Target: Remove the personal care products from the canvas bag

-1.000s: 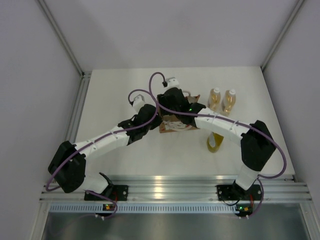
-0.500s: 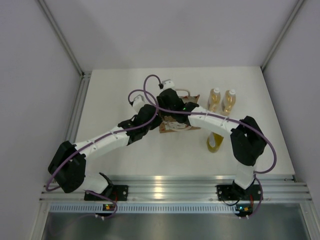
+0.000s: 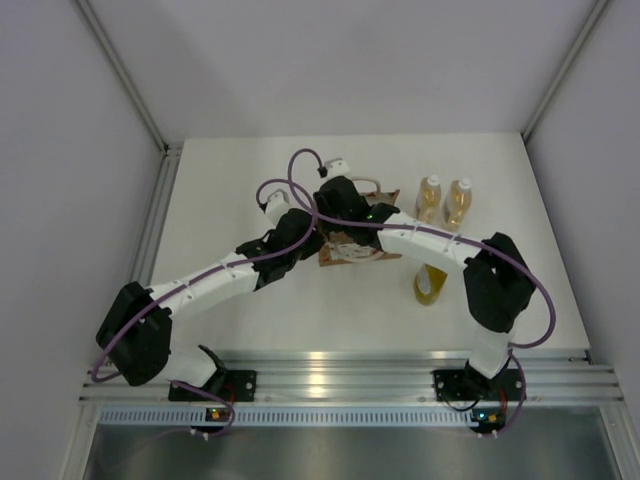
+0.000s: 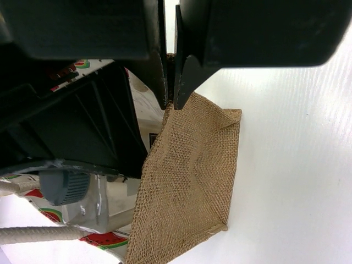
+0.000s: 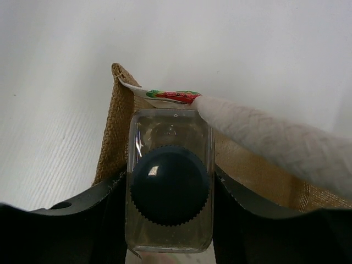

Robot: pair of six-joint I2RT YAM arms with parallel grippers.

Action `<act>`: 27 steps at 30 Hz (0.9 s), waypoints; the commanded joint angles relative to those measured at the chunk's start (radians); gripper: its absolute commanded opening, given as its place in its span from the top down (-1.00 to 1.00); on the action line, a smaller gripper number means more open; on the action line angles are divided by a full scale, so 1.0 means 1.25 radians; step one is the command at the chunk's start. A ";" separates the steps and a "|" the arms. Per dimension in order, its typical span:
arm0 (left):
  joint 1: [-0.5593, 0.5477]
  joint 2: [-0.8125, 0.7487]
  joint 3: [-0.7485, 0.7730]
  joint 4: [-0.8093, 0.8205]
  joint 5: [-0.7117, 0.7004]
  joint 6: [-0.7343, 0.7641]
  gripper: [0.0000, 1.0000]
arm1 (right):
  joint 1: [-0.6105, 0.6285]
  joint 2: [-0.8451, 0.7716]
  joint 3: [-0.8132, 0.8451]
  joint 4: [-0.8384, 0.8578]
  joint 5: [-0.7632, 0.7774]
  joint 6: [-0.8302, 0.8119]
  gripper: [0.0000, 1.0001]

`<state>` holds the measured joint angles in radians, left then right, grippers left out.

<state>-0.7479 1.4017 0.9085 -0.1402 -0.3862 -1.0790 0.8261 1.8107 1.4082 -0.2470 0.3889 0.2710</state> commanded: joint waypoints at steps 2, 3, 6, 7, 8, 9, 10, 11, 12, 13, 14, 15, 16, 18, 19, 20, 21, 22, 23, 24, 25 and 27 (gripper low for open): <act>-0.002 -0.005 -0.016 -0.039 -0.001 0.008 1.00 | -0.007 -0.130 0.061 0.047 -0.029 -0.011 1.00; -0.002 -0.006 -0.016 -0.039 -0.001 0.008 1.00 | -0.007 -0.139 0.064 0.045 -0.035 -0.012 1.00; -0.002 -0.005 -0.015 -0.039 -0.001 0.007 1.00 | -0.008 -0.175 0.066 0.044 -0.052 -0.013 1.00; -0.002 -0.003 -0.014 -0.040 -0.003 0.008 1.00 | -0.007 -0.182 0.069 0.044 -0.058 -0.016 1.00; -0.002 -0.003 -0.011 -0.039 -0.001 0.008 1.00 | -0.007 -0.197 0.072 0.043 -0.068 -0.016 1.00; -0.002 -0.003 -0.011 -0.039 0.000 0.008 1.00 | -0.007 -0.204 0.075 0.037 -0.077 -0.017 1.00; -0.002 -0.002 -0.010 -0.039 0.000 0.008 1.00 | -0.008 -0.216 0.083 0.033 -0.079 -0.017 1.00; -0.002 -0.003 -0.008 -0.040 0.002 0.008 1.00 | -0.007 -0.221 0.088 0.028 -0.091 -0.018 1.00; -0.002 -0.002 -0.006 -0.039 0.003 0.008 1.00 | -0.008 -0.227 0.093 0.025 -0.098 -0.019 1.00; -0.002 -0.002 -0.005 -0.039 0.005 0.008 1.00 | -0.008 -0.235 0.103 0.015 -0.100 -0.020 1.00; -0.002 -0.002 -0.004 -0.039 0.006 0.009 1.00 | -0.009 -0.246 0.108 0.011 -0.105 -0.022 1.00; -0.002 -0.002 -0.002 -0.040 0.010 0.010 1.00 | -0.008 -0.253 0.113 0.005 -0.107 -0.024 1.00; -0.002 -0.003 0.000 -0.039 0.010 0.012 0.98 | -0.009 -0.268 0.121 0.001 -0.110 -0.025 1.00; -0.002 -0.005 0.000 -0.039 0.011 0.012 0.82 | -0.013 -0.283 0.131 -0.005 -0.121 -0.030 1.00; -0.002 -0.007 0.000 -0.039 0.011 0.010 0.78 | -0.014 -0.289 0.146 -0.015 -0.125 -0.032 1.00; -0.002 -0.008 0.001 -0.039 0.011 0.012 0.74 | -0.015 -0.301 0.155 -0.021 -0.129 -0.034 1.00; -0.002 -0.008 0.001 -0.039 0.013 0.012 0.61 | -0.020 -0.305 0.172 -0.027 -0.130 -0.040 1.00; -0.002 -0.012 0.001 -0.039 0.013 0.012 0.52 | -0.024 -0.315 0.179 -0.037 -0.128 -0.043 1.00; -0.002 -0.014 0.001 -0.039 0.013 0.012 0.42 | -0.026 -0.319 0.186 -0.040 -0.132 -0.045 1.00; -0.002 -0.016 0.001 -0.039 0.014 0.013 0.22 | -0.039 -0.323 0.193 -0.044 -0.134 -0.047 1.00; -0.002 -0.018 0.001 -0.039 0.014 0.014 0.14 | -0.044 -0.330 0.205 -0.047 -0.138 -0.047 1.00; -0.002 -0.028 0.000 -0.039 0.014 0.018 0.00 | -0.068 -0.335 0.221 -0.056 -0.161 -0.045 1.00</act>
<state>-0.7479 1.4002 0.9085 -0.1612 -0.3748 -1.0676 0.7906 1.4860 1.5661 -0.4301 0.2104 0.2195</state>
